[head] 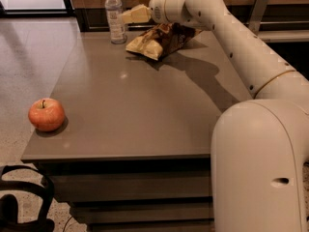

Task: Move blue plastic bottle near apple

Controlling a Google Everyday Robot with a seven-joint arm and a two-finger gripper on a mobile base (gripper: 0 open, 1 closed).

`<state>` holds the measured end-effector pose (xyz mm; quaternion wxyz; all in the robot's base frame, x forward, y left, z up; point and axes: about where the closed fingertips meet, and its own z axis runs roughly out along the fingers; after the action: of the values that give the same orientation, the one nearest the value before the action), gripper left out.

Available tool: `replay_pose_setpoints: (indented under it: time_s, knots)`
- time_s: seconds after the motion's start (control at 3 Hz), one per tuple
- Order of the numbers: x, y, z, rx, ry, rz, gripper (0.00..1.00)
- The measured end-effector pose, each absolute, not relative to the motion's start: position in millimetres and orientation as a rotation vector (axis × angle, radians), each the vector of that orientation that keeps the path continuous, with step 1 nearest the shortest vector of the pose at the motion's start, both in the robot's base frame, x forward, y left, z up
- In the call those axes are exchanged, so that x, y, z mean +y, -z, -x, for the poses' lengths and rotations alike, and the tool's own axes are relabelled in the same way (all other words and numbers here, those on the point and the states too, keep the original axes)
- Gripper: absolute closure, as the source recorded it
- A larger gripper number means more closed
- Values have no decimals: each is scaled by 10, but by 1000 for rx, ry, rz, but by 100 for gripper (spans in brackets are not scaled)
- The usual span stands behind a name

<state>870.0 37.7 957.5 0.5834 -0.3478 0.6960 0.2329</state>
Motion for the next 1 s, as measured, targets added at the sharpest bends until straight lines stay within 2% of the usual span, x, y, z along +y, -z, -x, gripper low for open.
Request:
replay_pose_setpoints:
  time_s: [0.33,1.0]
  knots:
    - [605,-9636,-8851,1603,-512,763,0]
    - [719,-9560,-9010,1603,-523,762,0]
